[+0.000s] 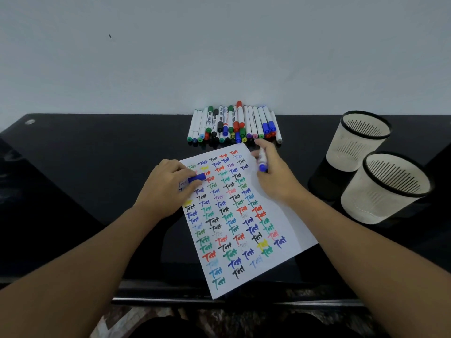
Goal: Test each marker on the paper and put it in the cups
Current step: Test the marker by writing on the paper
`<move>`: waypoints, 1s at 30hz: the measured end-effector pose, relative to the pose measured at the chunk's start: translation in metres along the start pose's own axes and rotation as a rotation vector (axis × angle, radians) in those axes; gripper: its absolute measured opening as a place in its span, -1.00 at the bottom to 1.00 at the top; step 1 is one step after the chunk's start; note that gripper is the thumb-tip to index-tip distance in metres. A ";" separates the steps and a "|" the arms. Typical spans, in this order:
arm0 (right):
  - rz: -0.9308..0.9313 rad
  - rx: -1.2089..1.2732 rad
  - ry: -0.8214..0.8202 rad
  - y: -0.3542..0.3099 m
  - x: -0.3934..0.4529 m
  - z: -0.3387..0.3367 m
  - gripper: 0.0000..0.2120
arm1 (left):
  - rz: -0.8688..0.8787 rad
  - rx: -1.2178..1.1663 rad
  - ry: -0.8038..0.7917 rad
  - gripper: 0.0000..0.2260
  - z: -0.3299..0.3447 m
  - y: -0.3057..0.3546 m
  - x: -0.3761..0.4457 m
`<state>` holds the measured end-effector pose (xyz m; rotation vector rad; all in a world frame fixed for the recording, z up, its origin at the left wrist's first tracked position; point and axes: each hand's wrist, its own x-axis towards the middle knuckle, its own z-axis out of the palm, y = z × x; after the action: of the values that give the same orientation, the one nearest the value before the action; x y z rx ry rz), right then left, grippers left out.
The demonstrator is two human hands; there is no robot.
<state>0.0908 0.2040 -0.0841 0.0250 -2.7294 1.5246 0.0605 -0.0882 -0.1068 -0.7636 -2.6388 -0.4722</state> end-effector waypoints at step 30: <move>-0.249 -0.480 -0.139 -0.023 -0.013 -0.003 -0.75 | -0.107 -0.270 -0.081 -0.76 -0.011 0.047 0.010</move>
<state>0.1042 0.1941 -0.0632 0.4585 -2.9804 0.8131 0.0816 -0.0502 -0.0825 -0.7341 -2.7344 -0.8574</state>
